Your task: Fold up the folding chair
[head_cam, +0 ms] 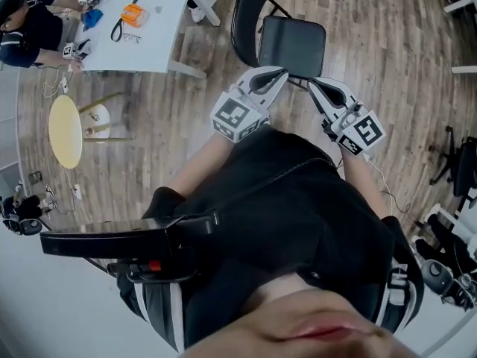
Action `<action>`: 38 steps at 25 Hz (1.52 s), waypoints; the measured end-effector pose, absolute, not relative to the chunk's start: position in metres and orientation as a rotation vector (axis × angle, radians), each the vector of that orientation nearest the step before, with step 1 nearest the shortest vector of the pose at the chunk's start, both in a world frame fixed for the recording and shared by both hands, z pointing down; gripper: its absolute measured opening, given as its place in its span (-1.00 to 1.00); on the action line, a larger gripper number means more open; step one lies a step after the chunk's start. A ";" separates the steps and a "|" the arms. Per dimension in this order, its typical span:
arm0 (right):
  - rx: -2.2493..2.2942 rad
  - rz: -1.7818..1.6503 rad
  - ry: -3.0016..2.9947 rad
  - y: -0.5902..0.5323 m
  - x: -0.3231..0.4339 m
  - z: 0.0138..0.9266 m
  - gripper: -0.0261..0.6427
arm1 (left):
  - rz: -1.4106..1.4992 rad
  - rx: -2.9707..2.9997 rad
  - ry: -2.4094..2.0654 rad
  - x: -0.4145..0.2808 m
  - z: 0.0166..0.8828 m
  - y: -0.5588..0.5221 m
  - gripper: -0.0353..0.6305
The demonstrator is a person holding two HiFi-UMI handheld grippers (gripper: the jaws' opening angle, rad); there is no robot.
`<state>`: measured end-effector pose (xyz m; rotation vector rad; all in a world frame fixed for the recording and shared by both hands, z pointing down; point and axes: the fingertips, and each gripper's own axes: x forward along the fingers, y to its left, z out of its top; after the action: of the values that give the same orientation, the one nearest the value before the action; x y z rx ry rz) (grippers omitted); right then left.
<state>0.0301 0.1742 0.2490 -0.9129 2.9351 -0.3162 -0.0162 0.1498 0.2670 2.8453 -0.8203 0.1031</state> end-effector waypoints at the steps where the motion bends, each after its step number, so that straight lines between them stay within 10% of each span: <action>1: -0.926 -0.322 2.930 0.171 0.029 0.250 -0.89 | 0.103 2.847 -0.814 -0.019 0.268 0.146 -0.88; 38: -0.804 -0.666 2.995 -0.036 0.109 0.385 -0.89 | 0.458 2.548 -1.012 0.021 0.376 -0.049 -0.88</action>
<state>0.1087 -0.0361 0.3852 -0.8043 2.9950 -0.6655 0.0205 -0.0489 0.3758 2.5480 -1.0118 0.4581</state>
